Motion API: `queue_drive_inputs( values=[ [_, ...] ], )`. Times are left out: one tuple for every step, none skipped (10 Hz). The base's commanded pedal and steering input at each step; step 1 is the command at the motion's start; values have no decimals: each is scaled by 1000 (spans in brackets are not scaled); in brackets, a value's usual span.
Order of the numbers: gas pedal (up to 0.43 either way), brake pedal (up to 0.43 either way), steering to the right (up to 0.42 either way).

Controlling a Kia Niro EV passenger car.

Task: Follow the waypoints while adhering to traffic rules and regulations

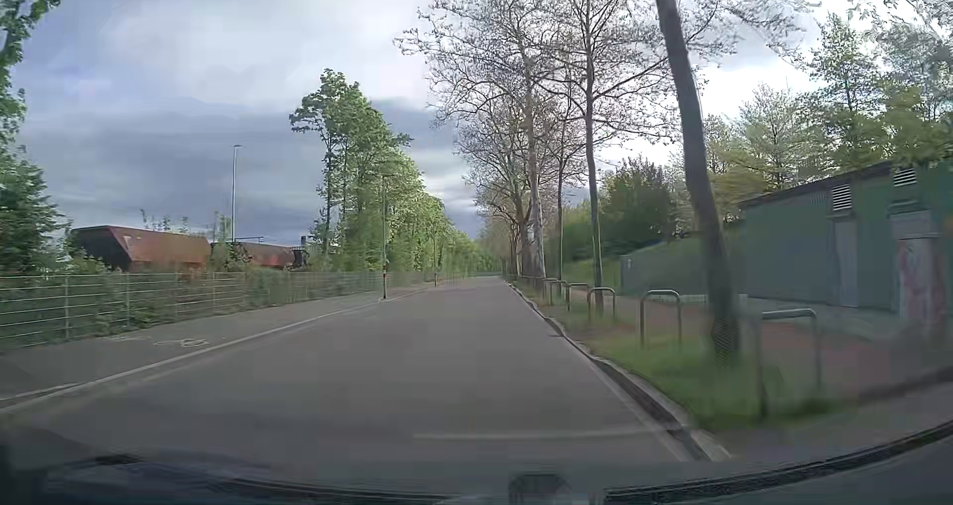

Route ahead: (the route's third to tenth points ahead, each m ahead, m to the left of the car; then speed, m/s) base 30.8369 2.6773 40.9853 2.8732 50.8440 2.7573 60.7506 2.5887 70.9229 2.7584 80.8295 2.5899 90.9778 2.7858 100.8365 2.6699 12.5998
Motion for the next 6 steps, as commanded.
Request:
queue_drive_inputs(
  values=[
    [87, 0, 0],
    [87, 0, 0],
    [87, 0, 0],
    [87, 0, -1],
    [87, 0, 0],
    [87, 0, -1]
  ],
)
